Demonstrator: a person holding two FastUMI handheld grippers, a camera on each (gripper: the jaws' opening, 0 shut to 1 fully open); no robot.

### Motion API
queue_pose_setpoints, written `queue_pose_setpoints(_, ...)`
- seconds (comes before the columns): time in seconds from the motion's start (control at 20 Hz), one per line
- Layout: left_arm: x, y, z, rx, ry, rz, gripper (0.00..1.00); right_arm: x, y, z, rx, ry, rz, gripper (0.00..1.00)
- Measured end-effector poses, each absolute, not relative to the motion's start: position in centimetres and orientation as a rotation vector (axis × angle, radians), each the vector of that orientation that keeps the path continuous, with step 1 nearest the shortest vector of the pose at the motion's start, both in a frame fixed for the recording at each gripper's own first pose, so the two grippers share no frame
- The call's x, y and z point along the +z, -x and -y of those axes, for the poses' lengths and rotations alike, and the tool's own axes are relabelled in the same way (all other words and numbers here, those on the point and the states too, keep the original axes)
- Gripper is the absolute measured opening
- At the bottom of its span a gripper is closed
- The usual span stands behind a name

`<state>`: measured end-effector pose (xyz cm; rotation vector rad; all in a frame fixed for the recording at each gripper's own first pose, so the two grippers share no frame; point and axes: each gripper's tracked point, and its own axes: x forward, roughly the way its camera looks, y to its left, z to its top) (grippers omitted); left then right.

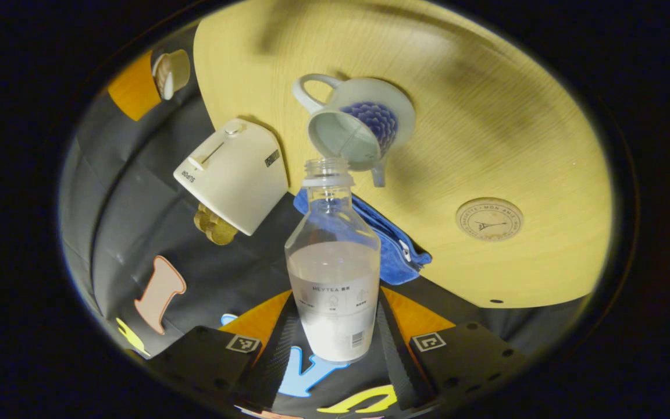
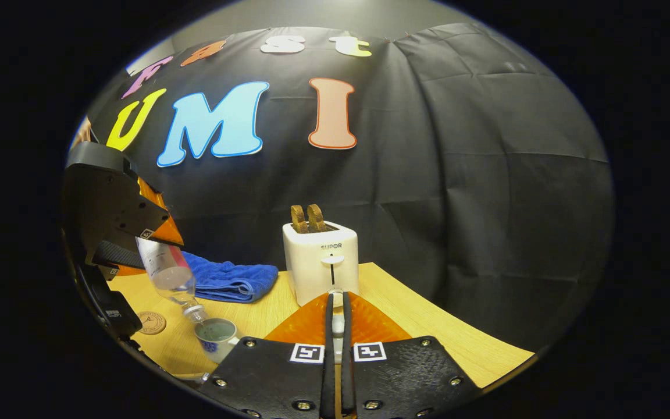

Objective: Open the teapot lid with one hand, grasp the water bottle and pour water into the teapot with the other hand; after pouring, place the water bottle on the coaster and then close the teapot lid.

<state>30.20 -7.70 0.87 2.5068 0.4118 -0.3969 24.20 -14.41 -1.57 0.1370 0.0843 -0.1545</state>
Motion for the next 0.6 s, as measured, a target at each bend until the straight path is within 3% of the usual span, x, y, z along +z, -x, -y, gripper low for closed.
queue_pose_setpoints(0.6,0.87,-29.85,8.30,-0.398,-2.559,-0.412,0.81,-1.32,-24.10,14.32,-0.149,-0.140,-0.078,0.04)
